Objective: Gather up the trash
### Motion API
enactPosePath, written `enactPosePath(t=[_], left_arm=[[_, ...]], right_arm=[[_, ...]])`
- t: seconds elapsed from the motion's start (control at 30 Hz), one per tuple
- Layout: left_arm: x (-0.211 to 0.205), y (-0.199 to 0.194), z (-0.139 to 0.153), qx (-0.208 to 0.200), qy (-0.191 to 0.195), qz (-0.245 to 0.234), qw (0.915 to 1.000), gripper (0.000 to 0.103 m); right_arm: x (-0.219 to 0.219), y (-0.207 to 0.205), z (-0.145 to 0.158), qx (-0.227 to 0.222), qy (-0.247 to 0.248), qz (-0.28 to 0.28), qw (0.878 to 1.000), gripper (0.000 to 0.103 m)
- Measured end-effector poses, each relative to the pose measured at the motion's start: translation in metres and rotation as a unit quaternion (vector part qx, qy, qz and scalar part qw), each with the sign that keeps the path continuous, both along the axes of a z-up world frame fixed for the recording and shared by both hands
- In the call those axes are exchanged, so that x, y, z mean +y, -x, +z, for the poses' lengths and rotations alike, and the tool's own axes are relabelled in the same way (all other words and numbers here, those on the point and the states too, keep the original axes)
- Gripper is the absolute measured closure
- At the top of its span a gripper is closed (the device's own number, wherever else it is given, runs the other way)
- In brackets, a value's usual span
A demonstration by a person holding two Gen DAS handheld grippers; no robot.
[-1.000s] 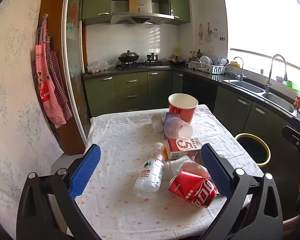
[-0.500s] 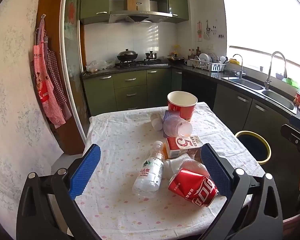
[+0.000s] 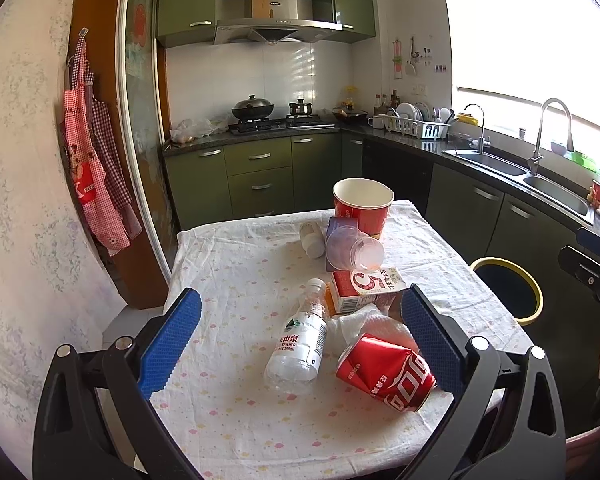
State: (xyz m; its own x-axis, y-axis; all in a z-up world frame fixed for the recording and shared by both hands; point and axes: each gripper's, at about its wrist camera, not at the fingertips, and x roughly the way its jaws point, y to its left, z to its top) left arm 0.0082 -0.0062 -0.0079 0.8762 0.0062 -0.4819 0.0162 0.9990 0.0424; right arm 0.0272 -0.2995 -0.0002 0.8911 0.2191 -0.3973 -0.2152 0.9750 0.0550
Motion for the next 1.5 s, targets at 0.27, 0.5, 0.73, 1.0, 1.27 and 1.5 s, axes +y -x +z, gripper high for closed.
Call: enactPosePath(t=[0.27, 0.5, 0.73, 1.0, 1.27, 1.5], left_arm=[[-0.002, -0.002, -0.002, 0.003, -0.002, -0.001, 1.0000, 0.004], [-0.001, -0.002, -0.003, 0.004, -0.003, -0.001, 1.0000, 0.004], [-0.001, -0.002, -0.003, 0.004, -0.003, -0.001, 1.0000, 0.004], [0.000, -0.003, -0.005, 0.006, -0.005, -0.002, 1.0000, 0.004], [-0.001, -0.004, -0.004, 0.007, -0.006, -0.002, 1.0000, 0.004], [-0.001, -0.004, -0.005, 0.008, -0.007, -0.002, 0.9999, 0.004]], right_arm=[[0.000, -0.001, 0.000, 0.001, 0.000, 0.000, 1.000, 0.006], [0.001, -0.001, -0.001, 0.002, 0.000, 0.000, 1.000, 0.006], [0.003, -0.003, -0.007, 0.004, -0.001, 0.001, 1.000, 0.006], [0.003, -0.004, -0.008, 0.006, 0.000, 0.000, 1.000, 0.006], [0.005, -0.004, -0.010, 0.007, 0.000, 0.000, 1.000, 0.006], [0.006, -0.005, -0.012, 0.009, 0.000, 0.001, 1.000, 0.006]])
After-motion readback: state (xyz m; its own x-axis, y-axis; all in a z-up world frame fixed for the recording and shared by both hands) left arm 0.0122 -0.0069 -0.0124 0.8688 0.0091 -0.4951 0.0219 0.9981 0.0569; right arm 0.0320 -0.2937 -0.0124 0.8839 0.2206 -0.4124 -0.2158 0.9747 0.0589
